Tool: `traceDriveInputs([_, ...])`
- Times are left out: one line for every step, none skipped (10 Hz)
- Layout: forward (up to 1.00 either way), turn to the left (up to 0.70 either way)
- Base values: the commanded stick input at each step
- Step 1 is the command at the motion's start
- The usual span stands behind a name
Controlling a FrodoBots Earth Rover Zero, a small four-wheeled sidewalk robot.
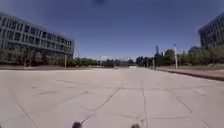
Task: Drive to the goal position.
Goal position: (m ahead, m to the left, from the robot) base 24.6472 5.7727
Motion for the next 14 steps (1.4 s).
traceDriveInputs([0.85, 0.01])
traceDriveInputs([0.85, 0.01])
traceDriveInputs([0.85, 0.01])
traceDriveInputs([0.85, 0.01])
traceDriveInputs([0.85, 0.01])
traceDriveInputs([0.85, 0.01])
traceDriveInputs([0.85, 0.01])
traceDriveInputs([0.85, 0.01])
traceDriveInputs([0.85, 0.01])
traceDriveInputs([0.85, 0.01])
traceDriveInputs([0.85, 0.01])
traceDriveInputs([0.85, 0.01])
traceDriveInputs([0.85, 0.01])
traceDriveInputs([0.85, 0.01])
